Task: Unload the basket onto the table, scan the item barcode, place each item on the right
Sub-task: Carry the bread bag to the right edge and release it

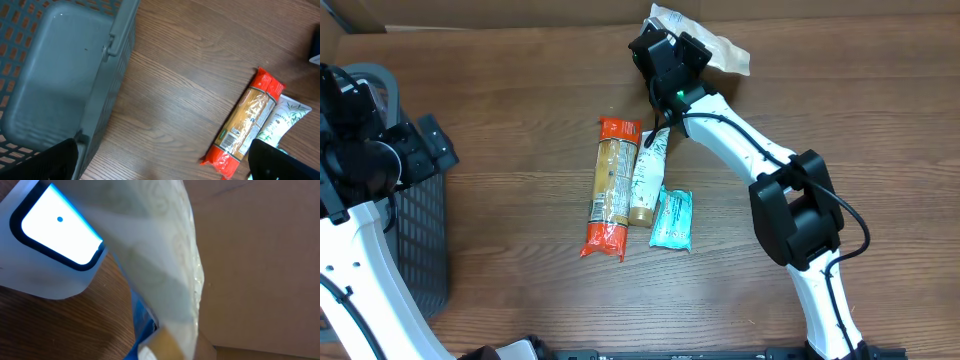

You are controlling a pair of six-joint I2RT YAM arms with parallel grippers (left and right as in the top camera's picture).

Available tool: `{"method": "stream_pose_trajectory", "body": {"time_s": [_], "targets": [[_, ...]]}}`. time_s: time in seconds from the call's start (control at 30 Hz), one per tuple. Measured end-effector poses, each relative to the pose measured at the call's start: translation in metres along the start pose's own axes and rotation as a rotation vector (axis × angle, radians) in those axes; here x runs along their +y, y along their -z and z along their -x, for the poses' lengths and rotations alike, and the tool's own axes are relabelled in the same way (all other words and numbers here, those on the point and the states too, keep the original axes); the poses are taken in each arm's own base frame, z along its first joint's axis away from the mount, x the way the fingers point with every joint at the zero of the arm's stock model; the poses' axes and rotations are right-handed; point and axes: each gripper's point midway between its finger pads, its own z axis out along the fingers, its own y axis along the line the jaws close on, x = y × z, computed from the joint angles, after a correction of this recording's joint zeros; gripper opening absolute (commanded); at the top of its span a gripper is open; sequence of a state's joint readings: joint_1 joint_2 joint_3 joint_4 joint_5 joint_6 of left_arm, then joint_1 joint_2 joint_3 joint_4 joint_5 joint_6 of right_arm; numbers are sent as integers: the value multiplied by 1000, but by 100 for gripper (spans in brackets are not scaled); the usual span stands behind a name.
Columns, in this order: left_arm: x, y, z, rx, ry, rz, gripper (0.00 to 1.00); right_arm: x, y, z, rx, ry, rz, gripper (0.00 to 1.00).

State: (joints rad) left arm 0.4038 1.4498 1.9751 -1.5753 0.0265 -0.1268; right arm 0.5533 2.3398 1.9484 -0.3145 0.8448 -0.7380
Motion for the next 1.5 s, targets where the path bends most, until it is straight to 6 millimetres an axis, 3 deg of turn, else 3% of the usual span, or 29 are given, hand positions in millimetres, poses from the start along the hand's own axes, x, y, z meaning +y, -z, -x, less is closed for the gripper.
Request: {"method": "stream_pose_trajectory", "body": {"time_s": [0.27,0.73,0.8,0.87,1.0,1.07,1.13,1.23,1.33,1.4,1.5], "targets": [[0,0,0,0,0,0,100,23,-9,-7,24,46,16,4],[0,0,0,0,0,0,99,9,-1,-9,49,34,-38,4],[0,0,0,0,0,0,100,0,11,-7,47,13,-35,4],[0,0,0,0,0,0,100,-23,34,-6,44,-29,-29,4],[0,0,0,0,0,0,100,-105,109,-14,3,-222,14,4],[0,0,0,0,0,0,99,-151,151,-31,-34,-375,79,4],[0,0,0,0,0,0,100,-197,187,-62,-66,-570,173,4],[0,0,0,0,0,0,100,-248,207,-120,-52,-844,287,4],[0,0,0,0,0,0,99,-266,198,-183,53,-1073,399,4],[0,0,0,0,0,0,100,-265,181,-206,93,-1192,483,4],[0,0,0,0,0,0,100,-252,135,-232,100,-1388,618,4]]}}
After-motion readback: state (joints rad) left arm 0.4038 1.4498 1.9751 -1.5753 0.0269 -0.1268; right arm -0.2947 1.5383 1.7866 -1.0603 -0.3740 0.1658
